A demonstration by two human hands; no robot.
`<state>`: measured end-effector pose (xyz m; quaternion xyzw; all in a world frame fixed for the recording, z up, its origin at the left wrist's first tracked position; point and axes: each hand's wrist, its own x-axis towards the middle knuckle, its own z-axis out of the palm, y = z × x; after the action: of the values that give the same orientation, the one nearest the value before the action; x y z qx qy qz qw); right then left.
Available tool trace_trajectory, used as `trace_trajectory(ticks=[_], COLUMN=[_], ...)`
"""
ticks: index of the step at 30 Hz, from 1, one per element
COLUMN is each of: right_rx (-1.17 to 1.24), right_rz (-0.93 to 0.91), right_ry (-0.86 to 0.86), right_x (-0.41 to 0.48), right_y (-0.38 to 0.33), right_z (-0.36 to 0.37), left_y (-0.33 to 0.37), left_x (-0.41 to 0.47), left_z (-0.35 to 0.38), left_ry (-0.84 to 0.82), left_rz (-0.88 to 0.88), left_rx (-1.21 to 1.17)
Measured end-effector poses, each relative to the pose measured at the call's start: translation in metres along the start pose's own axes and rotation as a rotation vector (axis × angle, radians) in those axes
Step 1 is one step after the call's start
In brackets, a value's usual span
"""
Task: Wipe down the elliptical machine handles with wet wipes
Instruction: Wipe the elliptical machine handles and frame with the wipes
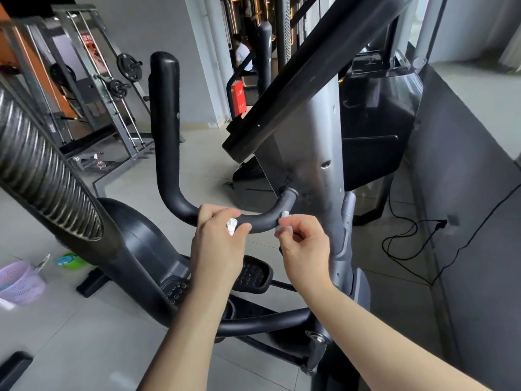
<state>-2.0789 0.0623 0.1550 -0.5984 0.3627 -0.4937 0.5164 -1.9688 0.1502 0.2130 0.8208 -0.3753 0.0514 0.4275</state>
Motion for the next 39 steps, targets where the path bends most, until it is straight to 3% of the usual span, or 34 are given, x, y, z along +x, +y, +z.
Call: trace_trajectory(ticks=[10, 13, 16, 21, 26, 30, 32, 35, 39], right_rx=[0.348, 0.394, 0.187, -0.263, -0.351, -0.426, -0.502, -0.616, -0.912], right_rz=[0.320, 0.351, 0.160, -0.540, -0.608, -0.564, -0.689, -0.859, -0.835], right_ry=[-0.106, -0.062, -0.040, -0.177, -0.233, -0.154, -0.181, -0.446, -0.922], right_x=[0.007, 0.006, -0.002, 0.000, 0.025, 0.055, 0.063, 0.078, 0.110], right_y=[-0.016, -0.020, -0.017, -0.003, 0.001, -0.005, -0.019, -0.042, -0.065], right_z=[-0.015, -0.008, -0.001, 0.002, -0.022, -0.042, -0.038, -0.019, -0.006], left_y=[0.001, 0.002, 0.001, 0.001, 0.001, 0.000, 0.000, 0.001, 0.001], left_x=[-0.002, -0.003, -0.004, -0.003, -0.004, -0.006, -0.007, -0.007, -0.006], left_z=[0.001, 0.001, 0.002, 0.004, 0.004, 0.004, 0.005, 0.005, 0.006], left_ry=[0.011, 0.018, 0.022, 0.031, 0.036, 0.042, 0.052, 0.053, 0.058], left_rz=[-0.015, -0.023, -0.027, -0.043, -0.054, -0.070, -0.076, -0.097, -0.094], left_rx=[-0.024, -0.025, -0.034, -0.056, -0.072, -0.079, -0.076, -0.072, -0.074])
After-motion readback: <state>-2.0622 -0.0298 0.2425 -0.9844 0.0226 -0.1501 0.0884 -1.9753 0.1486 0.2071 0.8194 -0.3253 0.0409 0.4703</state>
